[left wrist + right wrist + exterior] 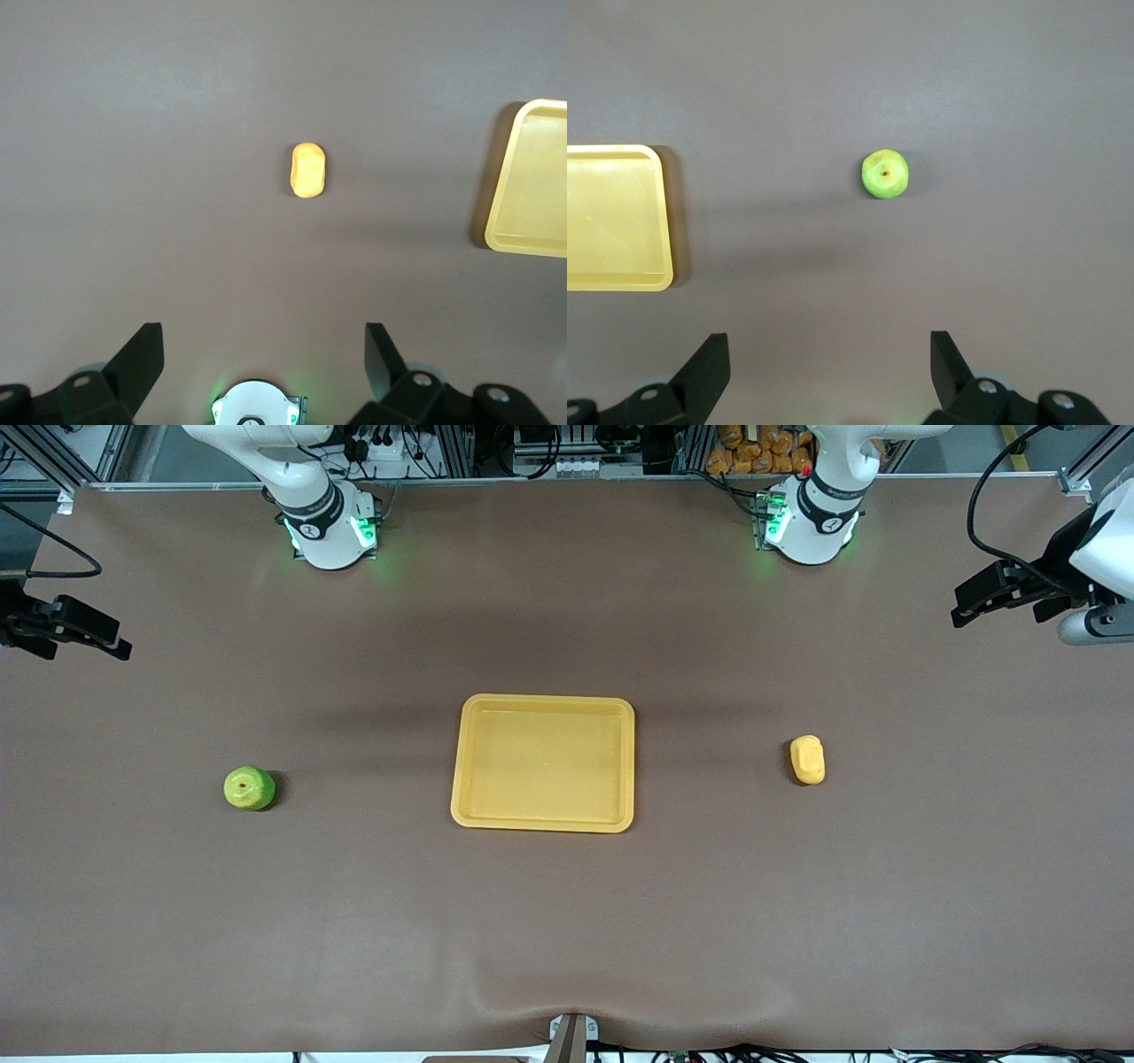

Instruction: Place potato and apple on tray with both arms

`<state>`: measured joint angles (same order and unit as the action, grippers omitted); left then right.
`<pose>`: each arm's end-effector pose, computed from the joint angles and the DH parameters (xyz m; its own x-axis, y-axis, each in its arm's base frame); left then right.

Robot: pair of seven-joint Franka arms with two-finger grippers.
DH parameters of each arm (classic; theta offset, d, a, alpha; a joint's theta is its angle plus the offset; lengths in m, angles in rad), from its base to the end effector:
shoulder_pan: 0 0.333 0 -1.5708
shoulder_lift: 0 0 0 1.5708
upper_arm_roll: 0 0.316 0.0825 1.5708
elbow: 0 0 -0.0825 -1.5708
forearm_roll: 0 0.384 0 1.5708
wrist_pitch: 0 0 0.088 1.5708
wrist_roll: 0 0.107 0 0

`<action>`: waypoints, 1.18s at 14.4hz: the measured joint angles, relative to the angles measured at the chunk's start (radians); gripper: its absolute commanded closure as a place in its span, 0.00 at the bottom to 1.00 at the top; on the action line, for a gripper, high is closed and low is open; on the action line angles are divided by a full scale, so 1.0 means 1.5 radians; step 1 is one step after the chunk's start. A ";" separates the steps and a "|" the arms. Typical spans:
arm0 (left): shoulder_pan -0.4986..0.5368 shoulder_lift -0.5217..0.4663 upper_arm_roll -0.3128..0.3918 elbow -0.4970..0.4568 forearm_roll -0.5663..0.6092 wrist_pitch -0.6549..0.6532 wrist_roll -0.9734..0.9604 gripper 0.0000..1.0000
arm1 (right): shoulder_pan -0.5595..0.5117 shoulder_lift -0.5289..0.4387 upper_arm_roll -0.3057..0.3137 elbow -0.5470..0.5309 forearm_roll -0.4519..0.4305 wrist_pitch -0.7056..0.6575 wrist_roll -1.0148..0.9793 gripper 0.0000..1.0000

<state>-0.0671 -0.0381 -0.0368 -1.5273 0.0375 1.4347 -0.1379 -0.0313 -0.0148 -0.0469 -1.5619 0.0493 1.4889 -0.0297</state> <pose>0.5260 -0.0508 0.6539 0.9981 0.0392 -0.0486 0.0370 -0.9983 -0.0459 0.5401 -0.0369 0.6300 0.9974 -0.0443 -0.0566 -0.0473 -0.9975 -0.0517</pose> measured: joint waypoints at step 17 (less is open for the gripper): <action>-0.006 0.000 -0.003 -0.096 0.000 0.054 0.000 0.00 | 0.001 0.000 0.001 0.012 -0.024 0.004 0.000 0.00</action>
<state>-0.0761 -0.0384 -0.0420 -1.6712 0.0375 1.5151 -0.1379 -0.0304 -0.0146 -0.0449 -1.5441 0.0132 1.4953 -0.0297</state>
